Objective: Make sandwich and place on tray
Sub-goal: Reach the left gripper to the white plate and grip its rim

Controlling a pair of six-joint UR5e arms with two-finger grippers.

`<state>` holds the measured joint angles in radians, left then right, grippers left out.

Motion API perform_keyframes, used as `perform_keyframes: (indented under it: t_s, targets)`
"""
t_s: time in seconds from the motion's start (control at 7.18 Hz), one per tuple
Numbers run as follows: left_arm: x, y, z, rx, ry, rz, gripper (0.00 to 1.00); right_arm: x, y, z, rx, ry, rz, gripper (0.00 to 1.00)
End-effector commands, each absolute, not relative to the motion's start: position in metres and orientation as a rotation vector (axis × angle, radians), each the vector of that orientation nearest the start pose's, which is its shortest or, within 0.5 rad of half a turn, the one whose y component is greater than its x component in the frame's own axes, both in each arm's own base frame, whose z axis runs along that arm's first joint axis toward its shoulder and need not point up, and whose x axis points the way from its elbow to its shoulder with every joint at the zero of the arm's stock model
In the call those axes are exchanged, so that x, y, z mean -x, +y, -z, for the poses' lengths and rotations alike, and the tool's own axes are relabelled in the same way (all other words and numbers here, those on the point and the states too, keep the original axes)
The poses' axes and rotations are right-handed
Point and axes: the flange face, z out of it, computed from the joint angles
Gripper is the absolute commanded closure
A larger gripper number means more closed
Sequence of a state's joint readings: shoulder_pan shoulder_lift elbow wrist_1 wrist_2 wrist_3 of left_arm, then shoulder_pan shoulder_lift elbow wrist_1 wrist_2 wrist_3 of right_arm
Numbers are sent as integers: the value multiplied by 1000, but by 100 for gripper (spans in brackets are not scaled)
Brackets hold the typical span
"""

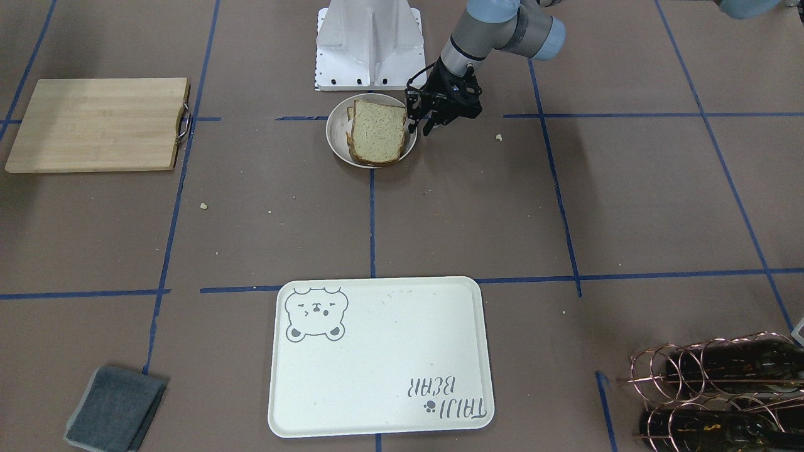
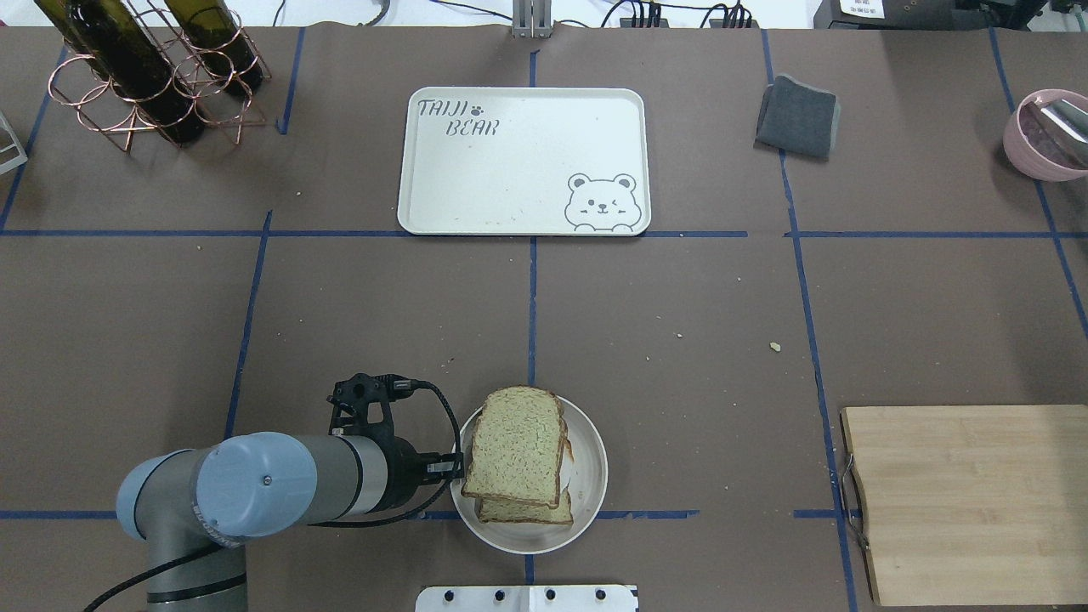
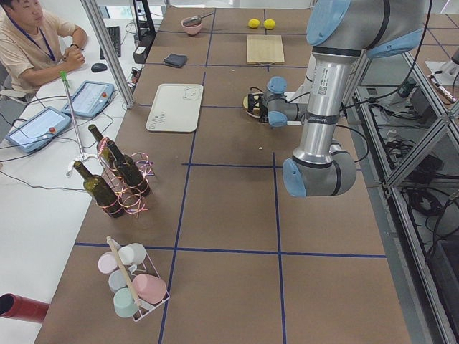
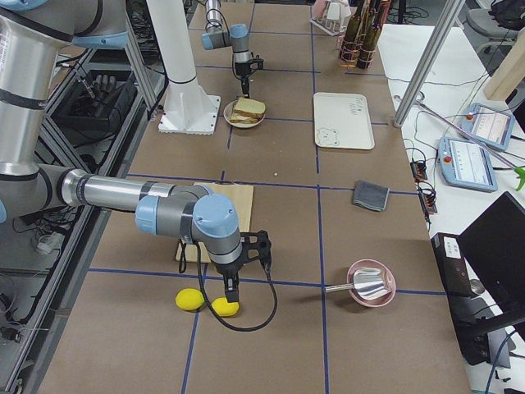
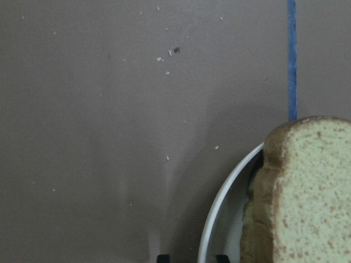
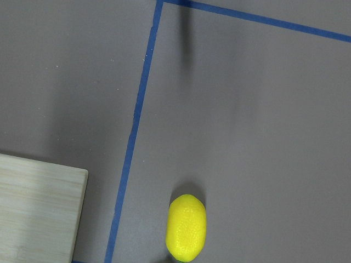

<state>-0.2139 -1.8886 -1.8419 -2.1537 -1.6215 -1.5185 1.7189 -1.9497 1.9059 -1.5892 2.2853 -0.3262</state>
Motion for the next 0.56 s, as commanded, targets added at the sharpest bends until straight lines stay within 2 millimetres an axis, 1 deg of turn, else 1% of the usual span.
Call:
perform_keyframes:
  t_s: [0.0,0.14,0.28,0.42]
  targets:
    - [-555,-247,-295,-107,1165,105,74,-117,-316,-657,-109,-705,147,0]
    - [-555,-246,-295,-106,1167,103,100,-117,-316,-661,-103,-705,144,0]
    - [-555,-246,-294,-105,1168,102,100,-117,-315,-664,-98,-706,142,0]
    - [-549,-246,-286,-105,1187,101,100,-117,-315,-667,-91,-704,140,0]
